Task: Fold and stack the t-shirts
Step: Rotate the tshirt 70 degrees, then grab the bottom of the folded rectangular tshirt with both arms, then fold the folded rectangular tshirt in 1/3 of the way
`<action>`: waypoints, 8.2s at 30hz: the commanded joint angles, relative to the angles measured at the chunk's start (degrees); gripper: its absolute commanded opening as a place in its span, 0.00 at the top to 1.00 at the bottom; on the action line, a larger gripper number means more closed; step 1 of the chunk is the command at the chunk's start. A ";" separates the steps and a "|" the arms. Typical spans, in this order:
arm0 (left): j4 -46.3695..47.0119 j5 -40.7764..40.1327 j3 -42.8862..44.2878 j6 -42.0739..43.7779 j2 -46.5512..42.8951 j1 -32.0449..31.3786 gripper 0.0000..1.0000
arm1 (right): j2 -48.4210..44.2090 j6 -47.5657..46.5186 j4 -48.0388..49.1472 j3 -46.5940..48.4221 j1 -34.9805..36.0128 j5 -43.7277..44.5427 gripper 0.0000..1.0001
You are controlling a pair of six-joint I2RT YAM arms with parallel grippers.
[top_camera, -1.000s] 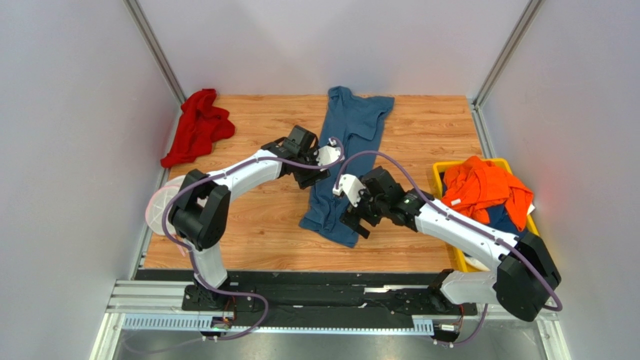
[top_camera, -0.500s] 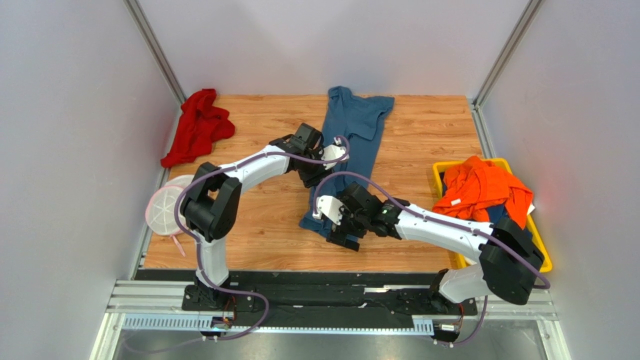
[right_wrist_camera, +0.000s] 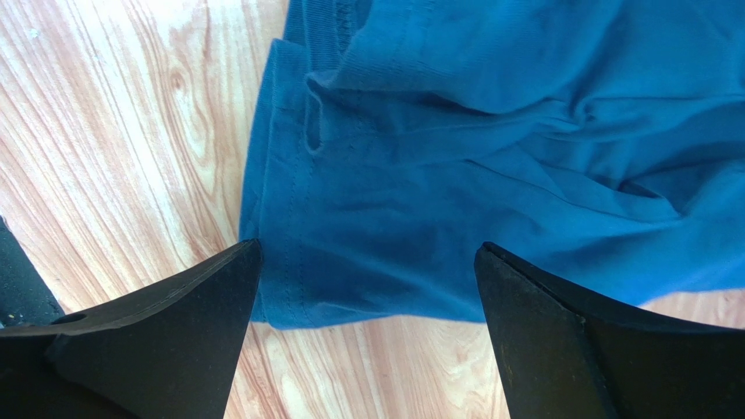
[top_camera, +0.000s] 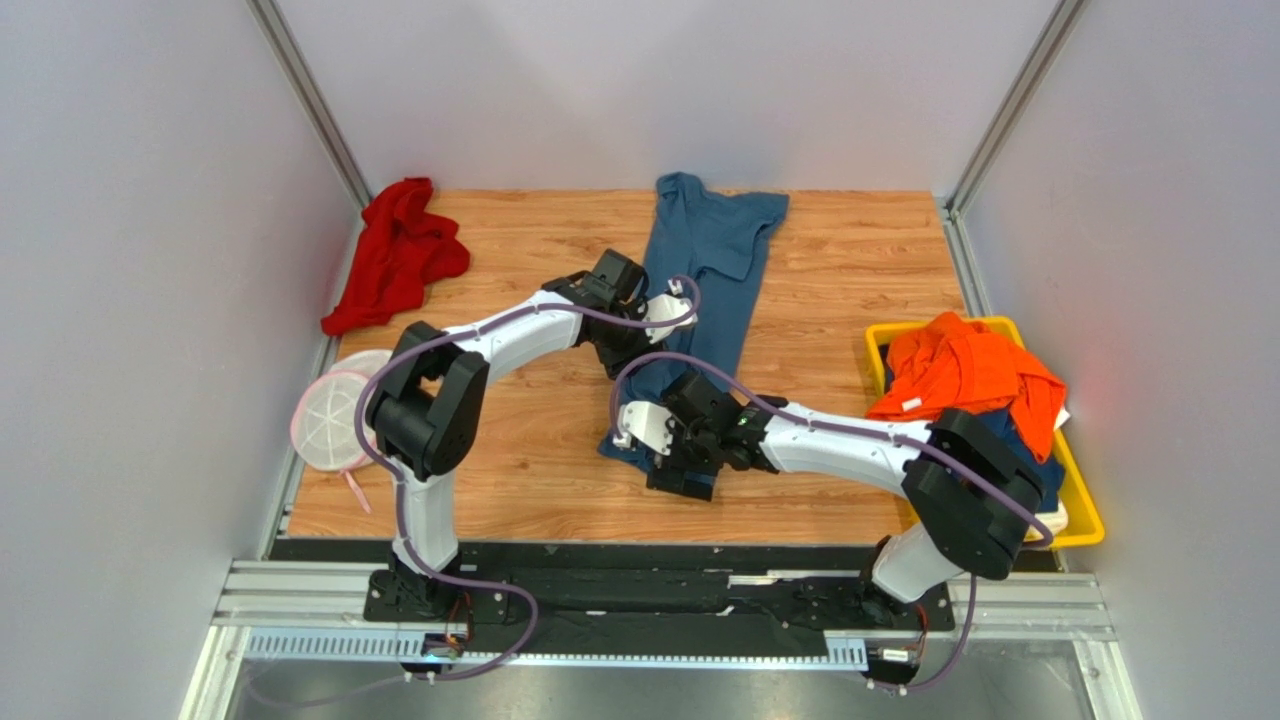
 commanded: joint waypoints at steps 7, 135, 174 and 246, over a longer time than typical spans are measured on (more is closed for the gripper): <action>-0.56 -2.51 -0.66 1.94 -2.38 -0.08 0.41 | 3.94 0.28 -0.15 3.19 0.62 -7.53 0.07; -1.35 3.37 -36.70 -0.08 -33.42 -10.98 0.39 | -12.85 -0.86 -3.05 -3.84 9.85 -3.67 0.18; 0.84 7.94 -38.72 1.24 -26.91 -10.02 0.64 | 0.34 -1.21 0.03 1.25 11.17 -3.40 0.49; -9.62 8.56 10.93 12.40 -0.38 4.40 1.00 | 12.72 -13.43 -4.19 25.51 -19.14 5.56 1.00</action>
